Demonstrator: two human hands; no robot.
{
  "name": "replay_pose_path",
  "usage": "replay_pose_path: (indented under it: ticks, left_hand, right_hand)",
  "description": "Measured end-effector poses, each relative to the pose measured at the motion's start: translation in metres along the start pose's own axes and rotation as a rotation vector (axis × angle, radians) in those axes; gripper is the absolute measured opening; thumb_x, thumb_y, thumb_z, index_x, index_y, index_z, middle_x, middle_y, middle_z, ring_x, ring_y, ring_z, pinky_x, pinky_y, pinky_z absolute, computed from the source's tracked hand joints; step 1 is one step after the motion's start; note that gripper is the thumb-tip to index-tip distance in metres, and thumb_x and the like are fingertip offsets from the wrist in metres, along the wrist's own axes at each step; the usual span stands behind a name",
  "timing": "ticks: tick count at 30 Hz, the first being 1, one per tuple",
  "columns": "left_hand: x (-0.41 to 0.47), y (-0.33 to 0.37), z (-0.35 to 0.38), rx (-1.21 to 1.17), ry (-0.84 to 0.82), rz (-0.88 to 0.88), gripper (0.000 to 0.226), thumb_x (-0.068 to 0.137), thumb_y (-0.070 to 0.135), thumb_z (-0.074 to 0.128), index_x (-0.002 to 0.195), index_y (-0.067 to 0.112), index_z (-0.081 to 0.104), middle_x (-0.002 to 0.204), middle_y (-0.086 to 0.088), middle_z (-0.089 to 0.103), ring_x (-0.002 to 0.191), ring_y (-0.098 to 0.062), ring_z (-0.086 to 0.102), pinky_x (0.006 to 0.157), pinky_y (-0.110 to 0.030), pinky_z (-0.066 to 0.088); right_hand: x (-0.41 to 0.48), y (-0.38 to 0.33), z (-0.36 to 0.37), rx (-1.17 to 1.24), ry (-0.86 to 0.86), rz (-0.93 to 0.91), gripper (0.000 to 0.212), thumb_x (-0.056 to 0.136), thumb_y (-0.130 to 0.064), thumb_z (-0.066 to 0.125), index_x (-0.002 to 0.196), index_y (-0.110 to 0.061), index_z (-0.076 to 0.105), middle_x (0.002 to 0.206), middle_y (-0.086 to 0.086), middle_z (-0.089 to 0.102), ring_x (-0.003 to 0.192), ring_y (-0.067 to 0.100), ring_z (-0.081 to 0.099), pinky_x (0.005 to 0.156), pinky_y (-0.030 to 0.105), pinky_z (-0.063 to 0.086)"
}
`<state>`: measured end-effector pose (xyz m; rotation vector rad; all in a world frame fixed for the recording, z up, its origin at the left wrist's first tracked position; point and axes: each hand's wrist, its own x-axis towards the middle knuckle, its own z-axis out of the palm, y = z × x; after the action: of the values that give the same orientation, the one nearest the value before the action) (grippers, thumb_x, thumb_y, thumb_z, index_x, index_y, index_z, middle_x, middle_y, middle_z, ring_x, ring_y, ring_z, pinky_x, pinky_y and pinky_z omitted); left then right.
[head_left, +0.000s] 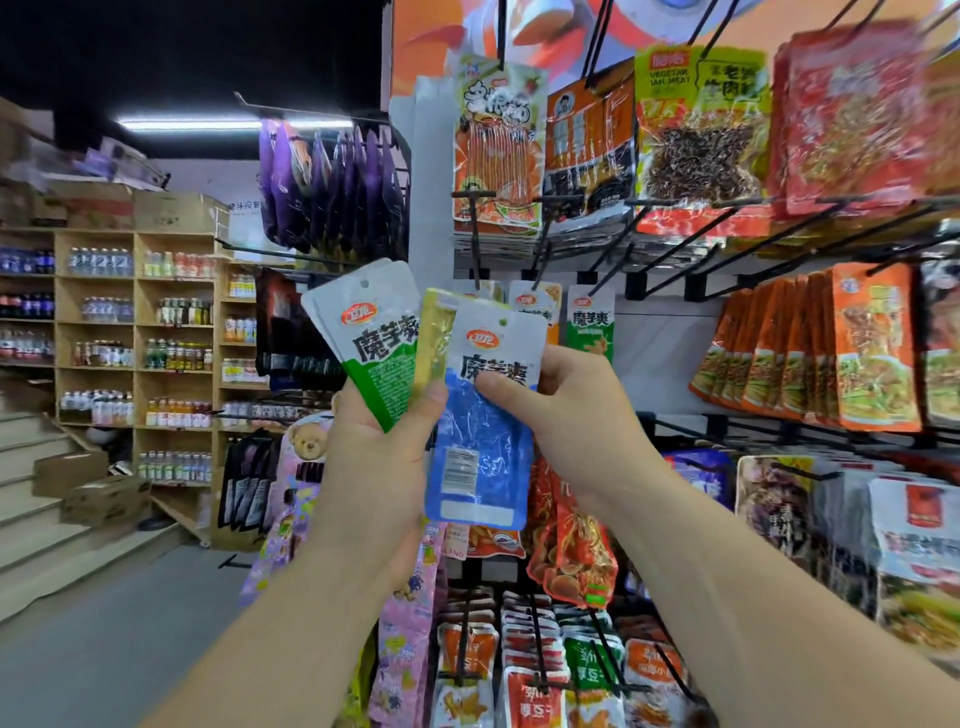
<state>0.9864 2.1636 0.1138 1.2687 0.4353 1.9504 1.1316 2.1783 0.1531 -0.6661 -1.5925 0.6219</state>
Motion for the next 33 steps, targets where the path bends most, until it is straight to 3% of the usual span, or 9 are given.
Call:
replay_pose_path:
  ticks: [6, 11, 14, 17, 18, 20, 21, 27, 33]
  left_hand:
    - [0.002, -0.002, 0.001, 0.147, -0.014, 0.056, 0.038, 0.103, -0.001, 0.055, 0.131, 0.024, 0.061, 0.124, 0.003, 0.075, 0.118, -0.019, 0.071, 0.100, -0.047, 0.055]
    - [0.013, -0.004, -0.014, 0.289, 0.036, 0.117, 0.042, 0.103, -0.001, 0.058, 0.126, 0.034, 0.061, 0.121, 0.015, 0.075, 0.113, -0.003, 0.069, 0.095, -0.026, 0.048]
    - [0.020, -0.007, -0.021, 0.325, 0.041, 0.106, 0.042, 0.103, -0.001, 0.058, 0.130, 0.031, 0.060, 0.119, 0.018, 0.075, 0.110, 0.001, 0.069, 0.085, -0.014, 0.050]
    - [0.024, -0.013, -0.025, 0.339, 0.046, 0.079, 0.041, 0.103, 0.000, 0.058, 0.132, 0.030, 0.060, 0.117, 0.019, 0.075, 0.107, 0.002, 0.069, 0.083, -0.014, 0.050]
    - [0.025, -0.015, -0.027, 0.339, 0.049, 0.068, 0.041, 0.103, 0.000, 0.058, 0.133, 0.028, 0.060, 0.117, 0.018, 0.075, 0.107, 0.001, 0.069, 0.085, -0.017, 0.049]
    - [0.027, -0.019, -0.029, 0.328, 0.058, 0.048, 0.040, 0.103, 0.000, 0.059, 0.134, 0.025, 0.060, 0.118, 0.015, 0.076, 0.108, -0.002, 0.070, 0.089, -0.023, 0.048]
    - [0.028, -0.021, -0.030, 0.320, 0.059, 0.038, 0.039, 0.103, 0.001, 0.059, 0.133, 0.025, 0.060, 0.118, 0.014, 0.076, 0.108, -0.003, 0.070, 0.090, -0.024, 0.048]
    - [0.028, -0.023, -0.040, 0.283, 0.052, 0.033, 0.039, 0.102, 0.000, 0.059, 0.126, 0.030, 0.062, 0.115, 0.016, 0.077, 0.105, -0.001, 0.071, 0.090, -0.024, 0.048]
    - [0.031, -0.015, -0.049, 0.219, 0.122, 0.078, 0.039, 0.102, -0.001, 0.059, 0.121, 0.033, 0.063, 0.115, 0.012, 0.077, 0.110, -0.010, 0.071, 0.107, -0.044, 0.051]
  right_hand:
    - [-0.006, 0.003, -0.016, 0.041, 0.044, 0.033, 0.013, 0.093, -0.007, 0.074, 0.104, -0.014, 0.077, 0.097, 0.001, 0.081, 0.090, 0.021, 0.078, 0.076, 0.037, 0.064]
    - [0.004, -0.006, -0.026, 0.010, 0.190, 0.042, 0.016, 0.096, -0.004, 0.060, 0.103, -0.016, 0.069, 0.105, 0.015, 0.075, 0.102, 0.038, 0.070, 0.092, 0.065, 0.054]
    - [0.016, -0.014, -0.024, 0.133, 0.140, 0.064, 0.015, 0.101, -0.003, 0.049, 0.101, -0.013, 0.060, 0.094, 0.009, 0.073, 0.083, 0.022, 0.073, 0.087, 0.049, 0.059]
    - [0.032, -0.022, -0.015, 0.077, 0.154, 0.089, 0.029, 0.090, -0.038, 0.062, 0.092, -0.012, 0.050, 0.081, 0.005, 0.038, 0.070, 0.022, 0.039, 0.069, 0.048, 0.043]
    - [0.038, -0.025, -0.012, 0.033, 0.149, 0.111, 0.049, 0.083, -0.055, 0.064, 0.099, -0.009, 0.054, 0.080, 0.006, 0.044, 0.073, 0.017, 0.030, 0.073, 0.044, 0.028]
    - [0.050, -0.028, -0.004, 0.010, 0.163, 0.147, 0.070, 0.087, -0.066, 0.059, 0.125, -0.007, 0.058, 0.121, 0.007, 0.067, 0.112, 0.011, 0.022, 0.093, 0.048, 0.048]
    - [0.057, -0.030, -0.001, 0.020, 0.188, 0.150, 0.061, 0.093, -0.058, 0.057, 0.127, -0.006, 0.056, 0.103, 0.006, 0.061, 0.086, 0.021, 0.059, 0.083, 0.044, 0.044]
    - [0.094, -0.031, 0.011, -0.147, 0.298, 0.022, 0.016, 0.102, -0.026, 0.058, 0.113, -0.016, 0.063, 0.067, -0.006, 0.056, 0.047, 0.008, 0.043, 0.037, 0.017, 0.027]
    - [0.119, -0.035, 0.022, -0.321, 0.348, -0.118, 0.020, 0.100, -0.029, 0.067, 0.086, -0.016, 0.065, 0.073, -0.003, 0.055, 0.060, 0.011, 0.046, 0.049, 0.023, 0.038]
